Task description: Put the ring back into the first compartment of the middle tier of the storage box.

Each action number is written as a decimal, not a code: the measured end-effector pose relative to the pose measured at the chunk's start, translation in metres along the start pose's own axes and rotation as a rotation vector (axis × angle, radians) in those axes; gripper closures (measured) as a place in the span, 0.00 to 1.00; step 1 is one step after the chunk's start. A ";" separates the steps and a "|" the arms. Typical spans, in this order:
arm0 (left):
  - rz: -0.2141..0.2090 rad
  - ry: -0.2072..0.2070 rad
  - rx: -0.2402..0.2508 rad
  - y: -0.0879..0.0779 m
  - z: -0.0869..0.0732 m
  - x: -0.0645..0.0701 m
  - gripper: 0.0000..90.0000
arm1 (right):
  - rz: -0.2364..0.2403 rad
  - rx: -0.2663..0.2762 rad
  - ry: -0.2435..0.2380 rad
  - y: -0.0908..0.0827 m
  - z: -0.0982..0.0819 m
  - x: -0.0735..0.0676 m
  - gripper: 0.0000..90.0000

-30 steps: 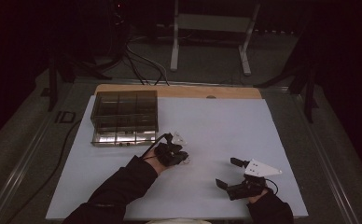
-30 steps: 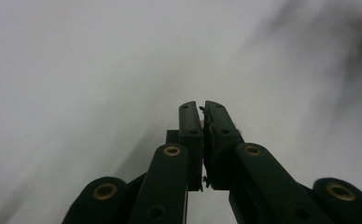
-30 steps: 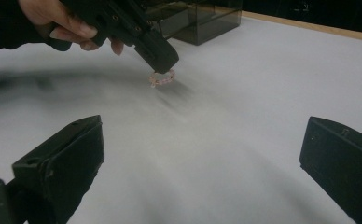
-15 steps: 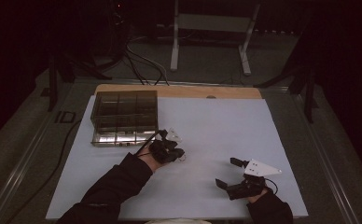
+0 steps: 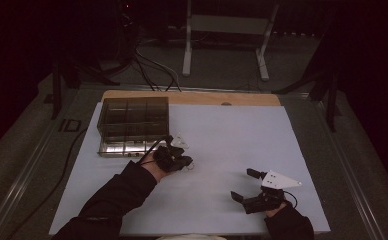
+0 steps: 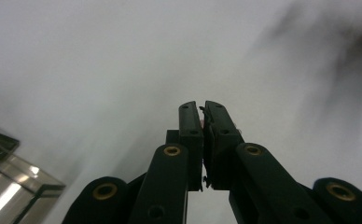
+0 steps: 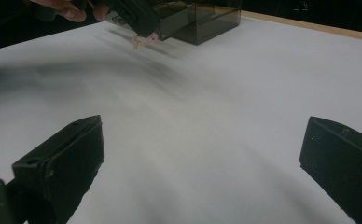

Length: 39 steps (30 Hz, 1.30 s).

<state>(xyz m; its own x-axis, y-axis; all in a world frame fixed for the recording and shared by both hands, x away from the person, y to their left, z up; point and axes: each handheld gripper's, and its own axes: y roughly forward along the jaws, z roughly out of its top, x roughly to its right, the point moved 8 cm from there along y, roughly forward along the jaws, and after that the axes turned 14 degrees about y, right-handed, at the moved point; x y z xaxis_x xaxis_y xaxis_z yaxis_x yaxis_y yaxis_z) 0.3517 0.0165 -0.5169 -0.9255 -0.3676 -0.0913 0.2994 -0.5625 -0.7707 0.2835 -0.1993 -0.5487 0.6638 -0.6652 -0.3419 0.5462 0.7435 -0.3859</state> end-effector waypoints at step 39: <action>0.051 -0.025 0.023 -0.054 -0.010 -0.028 0.99 | -0.007 -0.002 -0.008 0.000 0.000 -0.001 0.00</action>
<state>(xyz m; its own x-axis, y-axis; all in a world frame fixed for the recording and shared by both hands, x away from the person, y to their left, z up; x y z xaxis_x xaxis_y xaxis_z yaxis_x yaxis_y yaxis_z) 0.3589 0.0643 -0.4789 -0.9031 -0.4142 -0.1138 0.3513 -0.5597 -0.7506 0.2828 -0.1988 -0.5485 0.6645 -0.6694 -0.3322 0.5497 0.7390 -0.3895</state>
